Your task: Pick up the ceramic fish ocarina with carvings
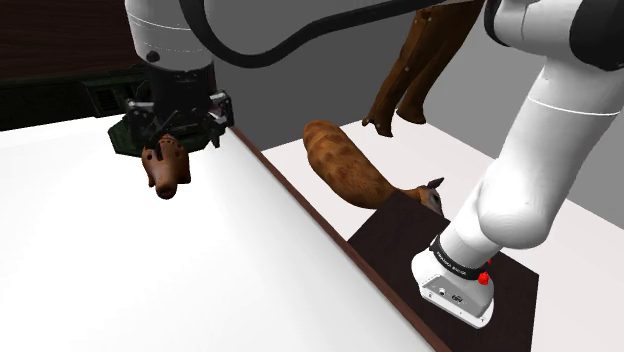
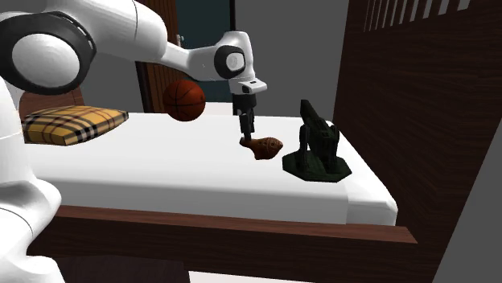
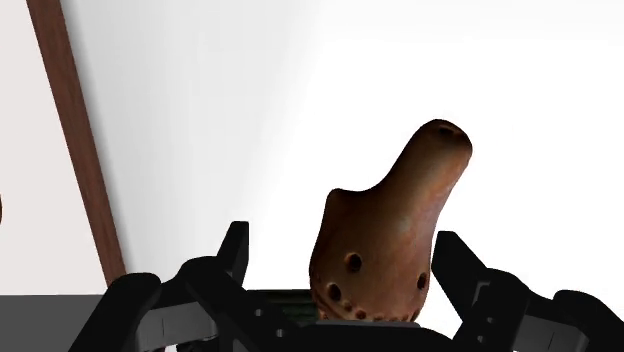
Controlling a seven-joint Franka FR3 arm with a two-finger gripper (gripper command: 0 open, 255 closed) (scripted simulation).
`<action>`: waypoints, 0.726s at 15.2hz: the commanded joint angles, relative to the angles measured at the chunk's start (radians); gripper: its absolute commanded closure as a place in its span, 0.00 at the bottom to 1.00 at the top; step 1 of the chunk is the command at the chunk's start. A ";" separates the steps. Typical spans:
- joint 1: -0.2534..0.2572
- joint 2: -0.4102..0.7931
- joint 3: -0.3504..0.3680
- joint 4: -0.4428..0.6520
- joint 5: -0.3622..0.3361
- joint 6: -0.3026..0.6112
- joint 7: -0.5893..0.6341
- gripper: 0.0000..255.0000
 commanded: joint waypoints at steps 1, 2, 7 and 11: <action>0.048 0.111 -0.004 0.106 -0.075 -0.026 0.071 0.00; 0.077 0.160 -0.010 0.157 -0.105 -0.041 0.100 0.00; 0.078 0.168 -0.019 0.114 -0.112 0.008 0.109 0.00; 0.078 0.178 -0.024 0.078 -0.123 0.051 0.119 0.00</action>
